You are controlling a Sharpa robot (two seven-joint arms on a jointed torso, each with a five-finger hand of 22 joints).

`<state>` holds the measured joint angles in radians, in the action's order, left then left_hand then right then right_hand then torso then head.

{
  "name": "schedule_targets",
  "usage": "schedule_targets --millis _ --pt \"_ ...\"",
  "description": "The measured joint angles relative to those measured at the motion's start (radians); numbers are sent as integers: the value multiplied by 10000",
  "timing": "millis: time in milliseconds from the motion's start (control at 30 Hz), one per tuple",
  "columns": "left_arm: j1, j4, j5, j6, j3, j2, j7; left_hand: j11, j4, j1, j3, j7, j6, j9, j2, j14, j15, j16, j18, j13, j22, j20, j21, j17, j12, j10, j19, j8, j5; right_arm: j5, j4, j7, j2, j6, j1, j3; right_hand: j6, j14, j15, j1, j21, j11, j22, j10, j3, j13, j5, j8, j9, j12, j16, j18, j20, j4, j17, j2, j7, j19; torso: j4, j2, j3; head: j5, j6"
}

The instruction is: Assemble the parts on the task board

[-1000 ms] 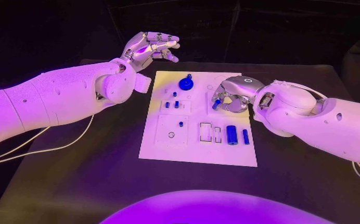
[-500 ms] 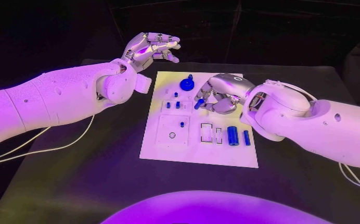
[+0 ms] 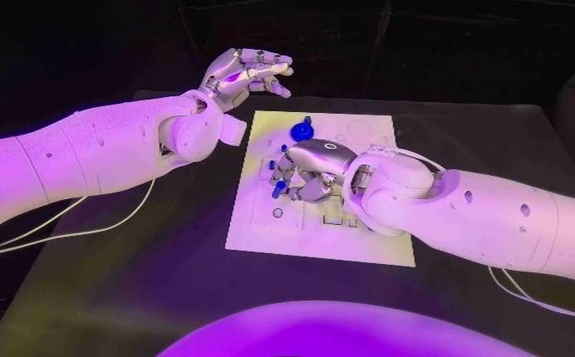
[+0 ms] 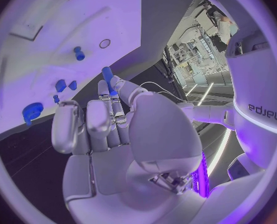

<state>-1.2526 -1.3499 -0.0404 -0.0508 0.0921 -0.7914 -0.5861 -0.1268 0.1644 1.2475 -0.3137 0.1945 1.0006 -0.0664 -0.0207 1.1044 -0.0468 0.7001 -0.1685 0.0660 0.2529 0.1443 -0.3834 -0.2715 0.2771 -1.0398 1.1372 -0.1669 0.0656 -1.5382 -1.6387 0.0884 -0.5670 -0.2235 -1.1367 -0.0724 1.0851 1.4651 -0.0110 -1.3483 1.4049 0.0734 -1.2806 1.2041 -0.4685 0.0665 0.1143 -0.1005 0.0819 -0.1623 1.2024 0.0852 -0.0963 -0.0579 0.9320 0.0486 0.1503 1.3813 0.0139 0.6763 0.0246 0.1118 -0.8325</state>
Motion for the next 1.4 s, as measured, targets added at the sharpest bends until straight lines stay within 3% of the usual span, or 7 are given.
schedule_targets --millis 467,1400 --pt "-2 33 0 -4 -1 34 -1 0 0 0 0 0 0 0 0 0 0 0 0 0 1 0 0 -1 0 0 0 0 0 -615 391 -98 433 731 458 -69 -31 0 0 -1 0 0 -1 0 1 2 44 34 -4 0 -1 0 0 -1 -1 1 2 0 -13 0 13 146 -81" --pt "-1 107 0 -3 -1 51 -1 0 0 0 0 0 0 0 0 0 0 0 0 0 2 0 -1 -2 0 0 0 0 0 -1665 323 230 297 851 501 -68 -56 0 0 -2 0 -1 -2 1 3 4 93 22 0 37 37 1 0 -3 -3 2 31 0 -22 -10 16 141 -141"
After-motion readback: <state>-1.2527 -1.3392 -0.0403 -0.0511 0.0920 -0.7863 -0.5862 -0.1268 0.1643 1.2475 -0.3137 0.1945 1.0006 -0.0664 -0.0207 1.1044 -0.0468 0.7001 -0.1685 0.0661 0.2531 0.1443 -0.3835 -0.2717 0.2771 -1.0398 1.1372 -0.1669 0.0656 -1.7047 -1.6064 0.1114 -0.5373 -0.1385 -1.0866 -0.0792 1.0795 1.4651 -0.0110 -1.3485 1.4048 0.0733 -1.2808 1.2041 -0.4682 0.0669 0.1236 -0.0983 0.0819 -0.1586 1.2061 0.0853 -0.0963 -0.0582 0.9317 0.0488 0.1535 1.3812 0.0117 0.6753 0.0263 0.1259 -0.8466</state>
